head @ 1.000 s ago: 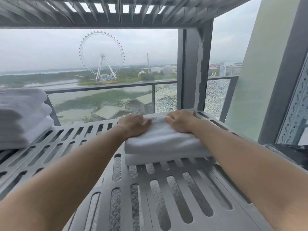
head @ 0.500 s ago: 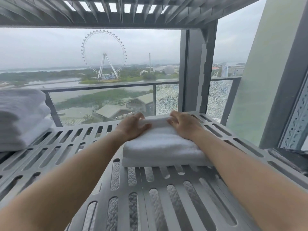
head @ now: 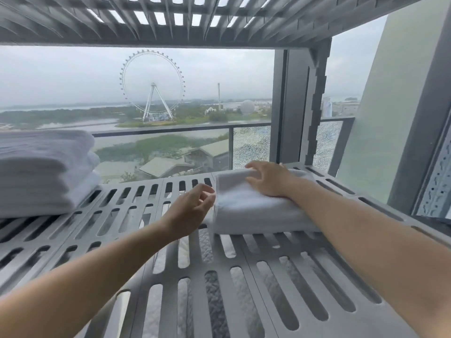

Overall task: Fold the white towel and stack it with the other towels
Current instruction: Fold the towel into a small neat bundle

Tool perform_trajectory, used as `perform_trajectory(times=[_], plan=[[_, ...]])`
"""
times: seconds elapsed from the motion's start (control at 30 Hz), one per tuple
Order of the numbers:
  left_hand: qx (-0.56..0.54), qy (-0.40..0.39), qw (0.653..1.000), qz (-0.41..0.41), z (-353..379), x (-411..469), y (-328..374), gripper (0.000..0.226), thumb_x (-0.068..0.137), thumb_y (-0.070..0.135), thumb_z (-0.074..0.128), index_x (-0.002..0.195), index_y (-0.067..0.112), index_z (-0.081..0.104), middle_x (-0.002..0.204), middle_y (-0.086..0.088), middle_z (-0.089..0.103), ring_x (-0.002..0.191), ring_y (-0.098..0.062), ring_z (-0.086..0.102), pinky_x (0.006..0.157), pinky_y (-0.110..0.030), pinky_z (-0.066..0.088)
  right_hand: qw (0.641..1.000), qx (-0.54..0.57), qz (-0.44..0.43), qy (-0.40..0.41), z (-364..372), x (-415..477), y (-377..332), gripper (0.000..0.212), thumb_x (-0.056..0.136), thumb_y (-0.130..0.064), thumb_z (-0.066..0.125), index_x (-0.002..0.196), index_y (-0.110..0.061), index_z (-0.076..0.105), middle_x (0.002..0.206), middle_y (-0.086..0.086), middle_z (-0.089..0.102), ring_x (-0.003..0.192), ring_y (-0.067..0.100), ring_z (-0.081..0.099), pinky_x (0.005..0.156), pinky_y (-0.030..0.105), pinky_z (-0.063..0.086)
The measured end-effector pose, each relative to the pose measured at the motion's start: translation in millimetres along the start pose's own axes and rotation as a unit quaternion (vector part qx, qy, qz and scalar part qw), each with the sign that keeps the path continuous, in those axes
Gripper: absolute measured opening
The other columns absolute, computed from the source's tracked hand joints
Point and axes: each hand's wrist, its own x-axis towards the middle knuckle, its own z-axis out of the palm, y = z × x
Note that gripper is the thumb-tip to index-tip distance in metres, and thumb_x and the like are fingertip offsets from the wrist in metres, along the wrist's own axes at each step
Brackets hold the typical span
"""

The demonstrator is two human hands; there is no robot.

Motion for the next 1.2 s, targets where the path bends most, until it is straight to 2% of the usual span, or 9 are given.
perform_trajectory(times=[0.13,0.23,0.37,0.53,0.73,0.83,0.93,1.07,1.2], plan=[[-0.045,-0.012,0.999,0.013,7,-6,-4,0.023,0.092,0.015,0.044,0.114,0.016,0.052,0.088,0.003,0.059,0.082,-0.02,0.062,0.074,-0.036,0.054,0.998,-0.056,0.023,-0.012,16,7,-28,0.055,0.089,-0.058,0.04,0.137,-0.033,0.035,0.146,-0.005,0.038,0.134,0.021,0.032,0.109,0.062,0.003],[-0.072,-0.002,0.997,0.025,5,-5,-6,0.027,0.088,0.011,0.044,0.113,0.016,0.052,0.087,0.0,0.059,0.082,-0.022,0.061,0.078,-0.043,0.052,0.997,-0.044,0.042,0.045,26,3,-29,0.05,0.09,-0.052,0.043,0.132,-0.026,0.043,0.138,-0.001,0.047,0.129,0.022,0.038,0.11,0.053,0.012],[-0.108,-0.031,0.992,0.048,3,-9,-5,0.04,0.076,0.023,0.048,0.115,0.014,0.051,0.082,0.007,0.057,0.072,-0.01,0.058,0.063,-0.026,0.048,0.99,0.033,0.039,0.134,28,-6,-29,0.029,0.089,-0.036,0.053,0.114,-0.022,0.057,0.117,0.0,0.061,0.112,0.022,0.05,0.107,0.045,0.025],[-0.143,-0.055,0.986,0.07,-2,-13,-6,0.06,0.058,0.043,0.052,0.114,0.022,0.051,0.084,0.007,0.057,0.07,-0.006,0.057,0.068,-0.024,0.049,0.988,0.051,0.04,0.143,23,-9,-33,0.021,0.089,-0.032,0.055,0.104,-0.019,0.061,0.107,0.004,0.066,0.102,0.025,0.056,0.104,0.047,0.033],[-0.233,-0.065,0.97,0.037,1,-13,-8,0.061,0.06,0.014,0.057,0.12,0.018,0.045,0.081,-0.004,0.057,0.066,-0.01,0.055,0.065,-0.023,0.047,0.973,0.081,0.032,0.213,6,3,-38,0.017,0.09,-0.031,0.054,0.098,-0.017,0.061,0.103,0.008,0.066,0.095,0.027,0.057,0.093,0.045,0.043],[-0.236,-0.063,0.969,0.033,3,-11,-9,0.065,0.059,0.013,0.057,0.123,0.015,0.044,0.08,-0.003,0.057,0.067,-0.011,0.054,0.064,-0.021,0.046,0.984,0.064,0.042,0.162,17,4,-40,0.023,0.089,-0.031,0.057,0.108,-0.017,0.063,0.112,0.009,0.065,0.102,0.028,0.057,0.094,0.04,0.042],[-0.205,-0.056,0.977,0.027,3,-12,-7,0.057,0.065,0.021,0.053,0.122,0.014,0.047,0.083,-0.005,0.056,0.069,-0.015,0.054,0.064,-0.028,0.048,0.989,0.062,0.027,0.133,27,3,-39,0.032,0.087,-0.029,0.062,0.115,-0.014,0.06,0.119,0.009,0.061,0.106,0.025,0.055,0.097,0.037,0.042],[0.042,0.045,0.996,0.071,-8,5,11,0.035,0.082,0.04,0.047,0.108,0.02,0.059,0.088,0.003,0.055,0.076,-0.01,0.054,0.064,-0.025,0.042,0.98,0.144,-0.007,0.135,14,-1,-33,0.036,0.089,-0.02,0.059,0.123,-0.01,0.053,0.127,0.009,0.053,0.116,0.022,0.05,0.096,0.023,0.034],[0.079,0.058,0.987,0.13,-8,41,48,0.017,0.089,0.021,0.054,0.102,0.016,0.063,0.106,-0.005,0.057,0.094,-0.017,0.056,0.083,-0.032,0.047,0.976,0.119,0.029,0.179,-6,-9,-8,0.025,0.09,-0.008,0.047,0.113,-0.01,0.056,0.118,0.008,0.052,0.101,0.019,0.052,0.087,0.025,0.038]])
